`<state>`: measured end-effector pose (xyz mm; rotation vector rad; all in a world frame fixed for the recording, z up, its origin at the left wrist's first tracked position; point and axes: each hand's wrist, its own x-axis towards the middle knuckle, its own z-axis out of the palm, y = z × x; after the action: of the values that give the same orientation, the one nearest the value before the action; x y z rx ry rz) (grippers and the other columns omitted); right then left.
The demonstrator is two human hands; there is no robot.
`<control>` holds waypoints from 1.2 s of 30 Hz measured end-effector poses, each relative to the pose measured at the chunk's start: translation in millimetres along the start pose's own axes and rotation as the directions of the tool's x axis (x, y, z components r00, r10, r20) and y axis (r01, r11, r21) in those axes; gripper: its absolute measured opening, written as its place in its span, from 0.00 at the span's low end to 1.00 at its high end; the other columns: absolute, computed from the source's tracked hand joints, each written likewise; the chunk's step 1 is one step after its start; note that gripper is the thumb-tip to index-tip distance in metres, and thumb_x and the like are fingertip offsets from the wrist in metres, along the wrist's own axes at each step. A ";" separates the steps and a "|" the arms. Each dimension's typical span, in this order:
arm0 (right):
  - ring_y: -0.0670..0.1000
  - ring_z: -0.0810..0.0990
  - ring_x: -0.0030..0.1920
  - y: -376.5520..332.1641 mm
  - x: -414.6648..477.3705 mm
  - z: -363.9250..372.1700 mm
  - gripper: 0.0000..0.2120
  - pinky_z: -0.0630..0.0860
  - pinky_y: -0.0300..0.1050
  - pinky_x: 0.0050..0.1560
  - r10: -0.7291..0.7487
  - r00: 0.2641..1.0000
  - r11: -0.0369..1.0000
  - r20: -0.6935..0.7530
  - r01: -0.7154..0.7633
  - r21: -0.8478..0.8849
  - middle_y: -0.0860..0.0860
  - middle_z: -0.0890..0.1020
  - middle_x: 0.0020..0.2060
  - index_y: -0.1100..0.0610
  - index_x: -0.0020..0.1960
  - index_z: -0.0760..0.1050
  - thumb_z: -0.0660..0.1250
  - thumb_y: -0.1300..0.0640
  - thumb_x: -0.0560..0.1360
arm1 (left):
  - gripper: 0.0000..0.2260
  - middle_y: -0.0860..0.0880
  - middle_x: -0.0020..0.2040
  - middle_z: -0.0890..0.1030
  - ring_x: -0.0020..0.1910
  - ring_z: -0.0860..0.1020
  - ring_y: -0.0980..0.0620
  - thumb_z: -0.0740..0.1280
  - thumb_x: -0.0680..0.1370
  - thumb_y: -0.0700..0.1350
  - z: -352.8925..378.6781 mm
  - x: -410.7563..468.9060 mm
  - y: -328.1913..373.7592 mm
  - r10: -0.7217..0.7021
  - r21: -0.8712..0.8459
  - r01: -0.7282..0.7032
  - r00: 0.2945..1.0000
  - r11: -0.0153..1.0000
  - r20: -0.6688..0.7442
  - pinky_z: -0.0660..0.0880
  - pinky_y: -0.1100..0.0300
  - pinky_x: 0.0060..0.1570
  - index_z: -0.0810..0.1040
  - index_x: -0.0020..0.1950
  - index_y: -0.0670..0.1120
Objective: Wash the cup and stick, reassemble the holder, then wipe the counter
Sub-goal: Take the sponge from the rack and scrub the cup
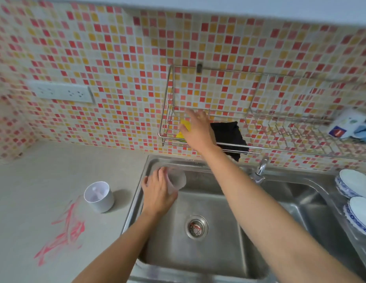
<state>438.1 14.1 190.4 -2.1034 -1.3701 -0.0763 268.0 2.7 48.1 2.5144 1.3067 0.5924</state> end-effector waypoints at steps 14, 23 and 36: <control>0.49 0.75 0.57 -10.9 12.3 6.8 0.17 0.71 0.40 0.55 0.049 0.994 0.951 -0.097 -0.017 0.309 0.49 0.77 0.59 0.53 0.65 0.74 0.65 0.59 0.76 | 0.33 0.49 0.71 0.70 0.68 0.67 0.48 0.72 0.71 0.45 -32.3 19.6 -32.8 0.082 -0.144 -0.080 0.997 0.986 0.013 0.72 0.54 0.63 0.63 0.73 0.47; 0.50 0.73 0.53 46.9 -134.5 30.8 0.19 0.71 0.42 0.57 -0.254 0.959 0.961 -0.125 0.265 0.081 0.49 0.78 0.52 0.56 0.61 0.78 0.66 0.64 0.70 | 0.33 0.46 0.67 0.75 0.65 0.72 0.45 0.76 0.68 0.47 -41.4 32.8 -4.3 0.306 -0.097 -0.306 0.952 0.947 -0.019 0.72 0.53 0.62 0.68 0.70 0.44; 0.49 0.74 0.51 53.4 -163.7 37.7 0.15 0.74 0.40 0.54 -0.303 0.952 0.949 -0.033 0.305 0.084 0.50 0.81 0.48 0.57 0.53 0.82 0.67 0.69 0.70 | 0.39 0.50 0.68 0.73 0.66 0.71 0.49 0.76 0.65 0.59 -39.4 32.1 22.4 0.448 0.019 -0.452 0.889 0.892 0.094 0.80 0.53 0.55 0.66 0.71 0.48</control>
<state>397.5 -112.8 75.1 -1.8000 -1.6452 -0.1590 282.6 17.6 99.6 2.8586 0.7035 0.5378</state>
